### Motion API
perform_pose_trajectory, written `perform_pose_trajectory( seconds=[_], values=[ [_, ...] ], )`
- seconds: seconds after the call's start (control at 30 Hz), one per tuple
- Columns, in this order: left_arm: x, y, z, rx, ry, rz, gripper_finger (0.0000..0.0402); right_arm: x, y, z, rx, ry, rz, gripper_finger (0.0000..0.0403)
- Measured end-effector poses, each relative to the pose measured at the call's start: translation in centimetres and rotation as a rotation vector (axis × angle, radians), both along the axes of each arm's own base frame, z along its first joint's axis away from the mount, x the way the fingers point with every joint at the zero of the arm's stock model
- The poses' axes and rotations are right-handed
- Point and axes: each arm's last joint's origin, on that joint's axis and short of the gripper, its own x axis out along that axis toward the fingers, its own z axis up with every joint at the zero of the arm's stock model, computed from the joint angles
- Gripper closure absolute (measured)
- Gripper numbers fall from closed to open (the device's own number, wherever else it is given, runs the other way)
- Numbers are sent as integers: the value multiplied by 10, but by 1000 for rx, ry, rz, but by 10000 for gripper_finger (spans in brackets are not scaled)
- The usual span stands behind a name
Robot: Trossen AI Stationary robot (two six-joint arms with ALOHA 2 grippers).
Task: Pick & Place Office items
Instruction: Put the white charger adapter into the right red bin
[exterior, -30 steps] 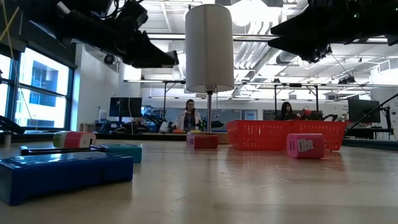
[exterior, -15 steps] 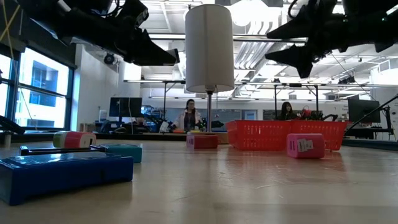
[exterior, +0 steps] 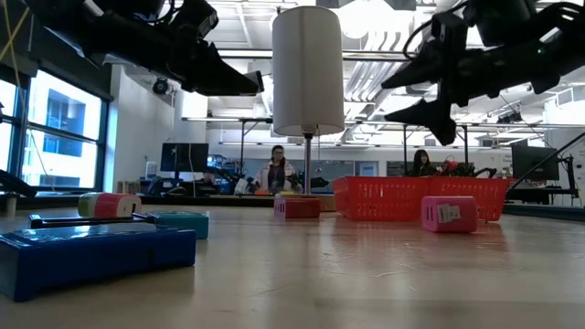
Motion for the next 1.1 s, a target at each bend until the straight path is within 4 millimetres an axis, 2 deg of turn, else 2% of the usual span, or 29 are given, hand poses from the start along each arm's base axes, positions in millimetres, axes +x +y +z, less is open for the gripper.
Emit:
perform_pose_trajectory(
  seconds=[1.1],
  values=[
    [0, 0, -1, 0, 8, 0, 277, 2, -2, -4, -5, 16, -4, 162]
  ],
)
